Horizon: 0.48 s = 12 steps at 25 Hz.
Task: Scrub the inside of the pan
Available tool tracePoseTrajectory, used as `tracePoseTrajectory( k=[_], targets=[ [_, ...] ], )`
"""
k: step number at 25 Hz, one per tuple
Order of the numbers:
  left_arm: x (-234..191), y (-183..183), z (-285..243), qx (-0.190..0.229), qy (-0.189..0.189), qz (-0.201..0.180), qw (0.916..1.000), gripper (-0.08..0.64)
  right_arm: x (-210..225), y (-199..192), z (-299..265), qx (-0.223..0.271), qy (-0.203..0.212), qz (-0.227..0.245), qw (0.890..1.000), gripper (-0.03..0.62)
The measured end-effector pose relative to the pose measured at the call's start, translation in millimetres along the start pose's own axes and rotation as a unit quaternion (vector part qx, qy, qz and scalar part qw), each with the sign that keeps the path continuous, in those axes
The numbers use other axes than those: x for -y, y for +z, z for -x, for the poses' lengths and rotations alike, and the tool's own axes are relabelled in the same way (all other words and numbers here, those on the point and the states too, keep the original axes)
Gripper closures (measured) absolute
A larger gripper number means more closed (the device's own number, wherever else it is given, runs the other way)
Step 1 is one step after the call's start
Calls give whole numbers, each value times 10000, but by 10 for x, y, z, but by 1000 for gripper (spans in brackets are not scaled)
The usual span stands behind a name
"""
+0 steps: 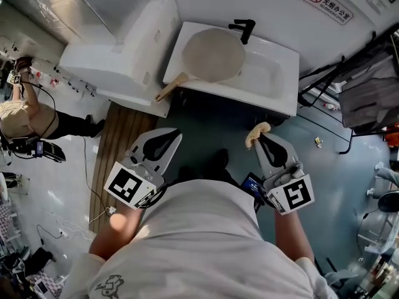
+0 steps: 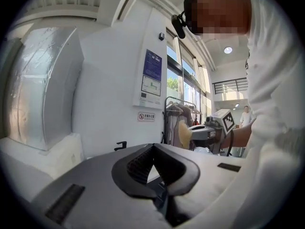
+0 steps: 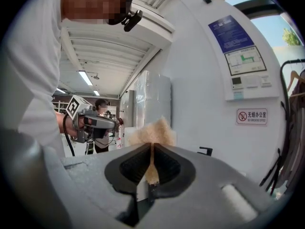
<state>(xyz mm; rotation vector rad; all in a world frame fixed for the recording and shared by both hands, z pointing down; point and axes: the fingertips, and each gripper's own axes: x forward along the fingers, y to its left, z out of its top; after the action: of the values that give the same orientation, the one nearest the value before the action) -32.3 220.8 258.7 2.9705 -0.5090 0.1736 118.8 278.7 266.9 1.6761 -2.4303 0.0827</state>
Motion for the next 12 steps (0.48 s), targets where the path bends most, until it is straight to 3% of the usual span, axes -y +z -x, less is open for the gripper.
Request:
tracePoseTrajectory(
  k=[12],
  targets=[
    [85,-34,1162,258,-183,-83,9995,561,-1253,43,198,-71,-270,-91,9996,569]
  ],
)
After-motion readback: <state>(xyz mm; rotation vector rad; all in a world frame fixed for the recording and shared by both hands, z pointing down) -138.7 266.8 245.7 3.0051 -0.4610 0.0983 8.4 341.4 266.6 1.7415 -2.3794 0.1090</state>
